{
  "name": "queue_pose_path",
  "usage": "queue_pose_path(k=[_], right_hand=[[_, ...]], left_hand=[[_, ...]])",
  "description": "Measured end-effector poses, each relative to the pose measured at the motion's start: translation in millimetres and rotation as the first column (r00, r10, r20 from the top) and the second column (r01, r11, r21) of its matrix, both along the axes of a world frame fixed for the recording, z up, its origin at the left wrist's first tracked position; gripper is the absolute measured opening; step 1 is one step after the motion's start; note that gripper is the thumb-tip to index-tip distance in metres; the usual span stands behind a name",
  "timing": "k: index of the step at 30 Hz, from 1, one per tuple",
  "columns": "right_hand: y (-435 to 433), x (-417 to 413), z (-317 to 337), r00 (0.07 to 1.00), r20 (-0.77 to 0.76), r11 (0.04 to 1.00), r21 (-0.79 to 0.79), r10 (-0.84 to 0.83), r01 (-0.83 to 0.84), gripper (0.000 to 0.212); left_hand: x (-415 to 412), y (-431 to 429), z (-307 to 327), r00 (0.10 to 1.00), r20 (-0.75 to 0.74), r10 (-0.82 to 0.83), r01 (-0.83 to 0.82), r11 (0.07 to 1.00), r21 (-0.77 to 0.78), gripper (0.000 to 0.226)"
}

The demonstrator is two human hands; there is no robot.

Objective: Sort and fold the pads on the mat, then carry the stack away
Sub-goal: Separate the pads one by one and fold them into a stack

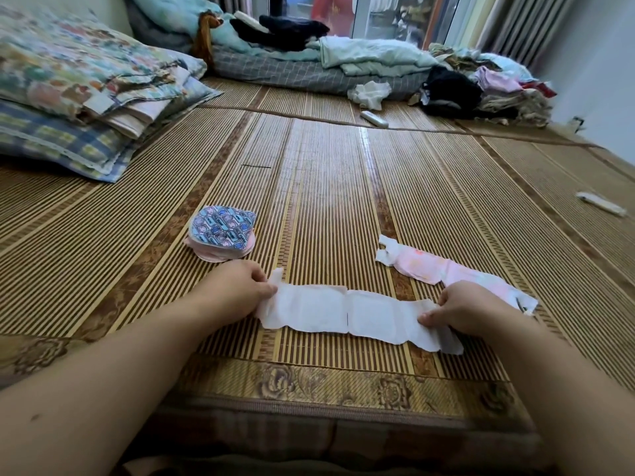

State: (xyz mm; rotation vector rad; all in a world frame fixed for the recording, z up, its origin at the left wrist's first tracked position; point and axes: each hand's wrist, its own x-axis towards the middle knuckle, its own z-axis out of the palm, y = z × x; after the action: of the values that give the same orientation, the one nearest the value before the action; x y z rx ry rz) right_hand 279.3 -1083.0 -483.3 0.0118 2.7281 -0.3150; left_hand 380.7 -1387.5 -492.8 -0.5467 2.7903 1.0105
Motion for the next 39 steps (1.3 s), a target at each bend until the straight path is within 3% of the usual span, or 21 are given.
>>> queue_pose_path(k=[2,4,7,10,13,17,22,28,33,39], right_hand=[[0.7,0.8,0.4,1.000,-0.004,1.000,-0.004,0.015,-0.015,0.034],[1.5,0.8,0.3,1.000,-0.013,1.000,-0.025,0.012,-0.012,0.031],[3.8,0.1,1.1,0.998,-0.057,0.991,-0.130,-0.028,0.020,0.030],[7.4,-0.3,1.5,0.995,-0.033,0.935,-0.345,-0.094,0.077,0.029],[11.8,-1.8,1.9,0.984,0.100,0.851,-0.495,-0.146,0.177,0.024],[17.1,-2.6,6.4,0.949,0.258,0.762,-0.573,-0.182,0.302,0.026],[22.7,-2.1,17.4,0.938,0.286,0.693,-0.637,-0.195,0.338,0.020],[-10.3,12.4,30.1,0.970,0.225,0.655,-0.720,-0.093,0.230,0.013],[-49.7,25.0,20.5,0.988,0.156,0.739,-0.667,0.019,0.091,0.021],[-61.5,24.7,17.1,0.968,0.248,0.755,-0.641,0.033,0.139,0.024]], left_hand=[[3.1,-8.0,2.6,0.989,0.003,0.150,-0.145,0.956,0.254,0.013],[5.5,-11.8,3.9,0.962,0.067,0.264,-0.263,0.834,0.486,0.008],[7.6,-15.1,2.0,0.945,0.118,0.304,-0.313,0.745,0.589,0.010],[7.3,-19.3,-1.2,0.946,0.127,0.298,-0.312,0.731,0.608,0.020],[6.1,-22.1,-3.1,0.949,0.120,0.292,-0.303,0.733,0.609,0.028],[5.2,-23.8,-2.1,0.951,0.105,0.292,-0.297,0.756,0.584,0.030],[7.1,-17.7,7.0,0.966,0.057,0.253,-0.236,0.768,0.596,0.032],[-0.1,16.7,21.2,0.993,0.053,0.101,-0.110,0.741,0.663,0.032],[-9.4,42.6,17.9,0.996,0.088,0.035,-0.080,0.807,0.586,0.027],[-14.9,49.4,20.2,0.991,0.127,0.032,-0.100,0.810,0.577,0.016]])
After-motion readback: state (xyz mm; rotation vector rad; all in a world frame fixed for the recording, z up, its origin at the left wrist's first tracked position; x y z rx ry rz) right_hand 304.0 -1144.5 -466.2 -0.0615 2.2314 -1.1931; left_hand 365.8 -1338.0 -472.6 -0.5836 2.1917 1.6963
